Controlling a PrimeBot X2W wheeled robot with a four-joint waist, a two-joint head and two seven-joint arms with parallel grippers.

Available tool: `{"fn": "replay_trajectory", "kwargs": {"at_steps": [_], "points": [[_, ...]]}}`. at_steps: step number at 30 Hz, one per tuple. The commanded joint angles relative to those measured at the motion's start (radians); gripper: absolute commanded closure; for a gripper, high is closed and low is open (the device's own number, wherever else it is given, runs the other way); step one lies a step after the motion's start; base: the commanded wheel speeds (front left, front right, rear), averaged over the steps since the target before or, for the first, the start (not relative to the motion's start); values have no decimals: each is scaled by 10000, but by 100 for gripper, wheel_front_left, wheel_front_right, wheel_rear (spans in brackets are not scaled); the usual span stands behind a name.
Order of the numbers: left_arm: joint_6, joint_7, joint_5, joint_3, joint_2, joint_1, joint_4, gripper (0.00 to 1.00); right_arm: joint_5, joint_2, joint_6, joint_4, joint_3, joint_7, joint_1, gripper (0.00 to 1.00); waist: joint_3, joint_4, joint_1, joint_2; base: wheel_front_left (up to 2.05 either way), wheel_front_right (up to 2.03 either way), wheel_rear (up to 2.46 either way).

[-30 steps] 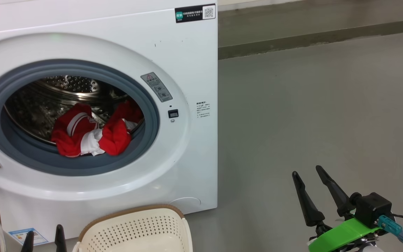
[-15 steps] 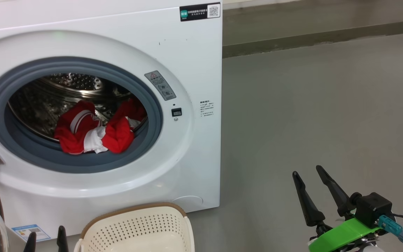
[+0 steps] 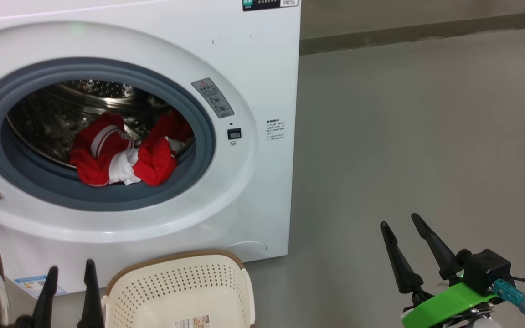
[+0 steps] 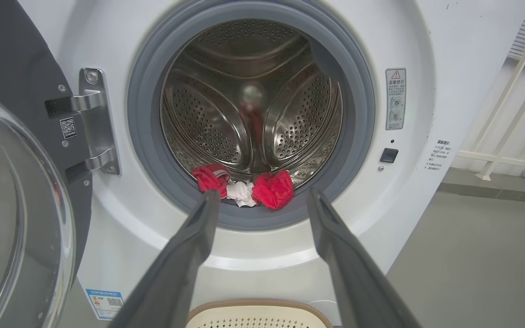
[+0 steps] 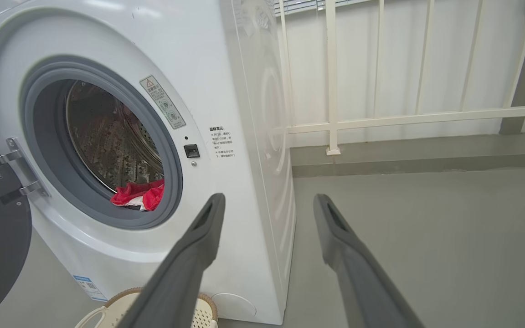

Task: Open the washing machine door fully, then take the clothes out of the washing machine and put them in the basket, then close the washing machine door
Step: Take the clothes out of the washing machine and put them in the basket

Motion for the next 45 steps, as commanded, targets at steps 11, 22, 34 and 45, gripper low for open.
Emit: {"fn": "replay_trajectory", "kwargs": {"at_steps": [11, 22, 34, 45], "points": [[574, -33, 608, -315, 166, -2538, 674, 0, -13, -225, 50, -426, 183, -65, -933, 0, 1282, 95, 0, 0, 0, 0, 0], [755, 162, 761, -506, 578, -4936, 1904, 0, -51, -395, 50, -592, 79, -65, -1463, 0, 2426, 115, 0, 0, 0, 0, 0], [1130, 303, 980, -734, 982, -7946, 3943, 0, -64, -546, 50, -859, 145, -65, -2231, 0, 3981, -13, 0, 0, 0, 0, 0], [1824, 975, 1849, -1285, 1790, -10610, 6477, 0, -58, -597, 50, -994, 89, -65, -2696, 0, 5223, -87, 0, 0, 0, 0, 0]]}}
